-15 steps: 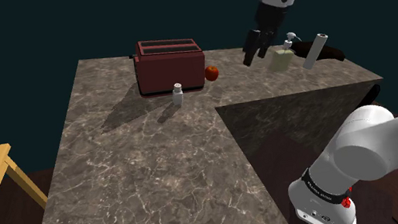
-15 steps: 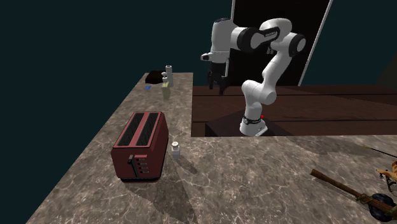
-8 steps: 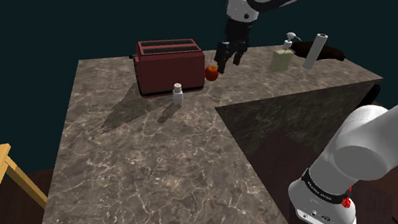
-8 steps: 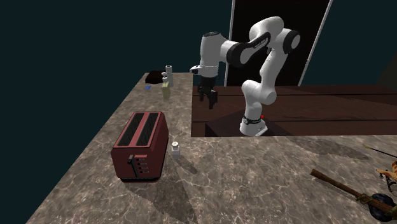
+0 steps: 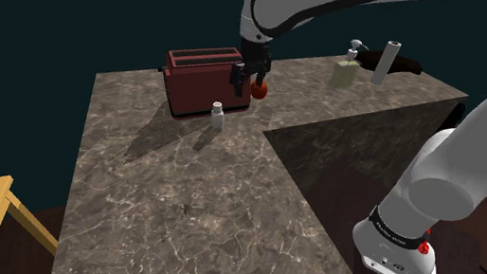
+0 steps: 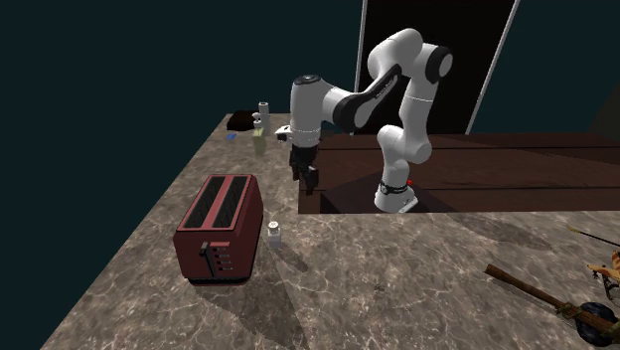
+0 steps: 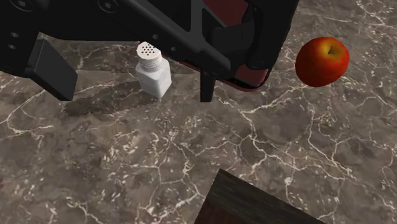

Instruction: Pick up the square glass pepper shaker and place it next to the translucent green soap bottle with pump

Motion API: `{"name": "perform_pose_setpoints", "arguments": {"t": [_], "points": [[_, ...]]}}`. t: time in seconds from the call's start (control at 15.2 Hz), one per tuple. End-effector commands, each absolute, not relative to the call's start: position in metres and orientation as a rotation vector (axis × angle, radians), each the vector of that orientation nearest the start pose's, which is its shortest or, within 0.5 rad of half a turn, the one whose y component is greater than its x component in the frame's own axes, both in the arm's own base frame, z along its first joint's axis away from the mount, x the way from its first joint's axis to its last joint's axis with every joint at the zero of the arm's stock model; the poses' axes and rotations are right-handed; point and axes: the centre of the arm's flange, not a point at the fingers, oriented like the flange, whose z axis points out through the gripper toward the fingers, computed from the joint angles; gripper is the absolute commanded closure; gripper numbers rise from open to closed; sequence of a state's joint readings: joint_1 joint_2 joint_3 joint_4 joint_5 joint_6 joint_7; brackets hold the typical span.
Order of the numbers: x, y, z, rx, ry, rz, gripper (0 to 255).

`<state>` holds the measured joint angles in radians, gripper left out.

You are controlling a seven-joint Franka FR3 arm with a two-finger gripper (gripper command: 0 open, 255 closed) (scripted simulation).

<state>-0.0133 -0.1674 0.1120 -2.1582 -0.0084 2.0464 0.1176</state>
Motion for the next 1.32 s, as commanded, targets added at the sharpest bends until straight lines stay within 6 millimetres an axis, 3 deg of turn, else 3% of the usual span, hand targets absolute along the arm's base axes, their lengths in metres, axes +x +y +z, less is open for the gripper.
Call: {"name": "perform_pose_setpoints", "arguments": {"t": [0.0,0.53,1.06,1.25], "points": [[0.528,0.054,0.458,-3.166,0.033,-0.090,0],[0.616,0.076,0.402,-3.190,0.057,-0.092,0],[0.619,0.074,0.362,-3.191,0.058,-0.092,0],[0.619,0.074,0.362,-3.191,0.058,-0.092,0]]}}
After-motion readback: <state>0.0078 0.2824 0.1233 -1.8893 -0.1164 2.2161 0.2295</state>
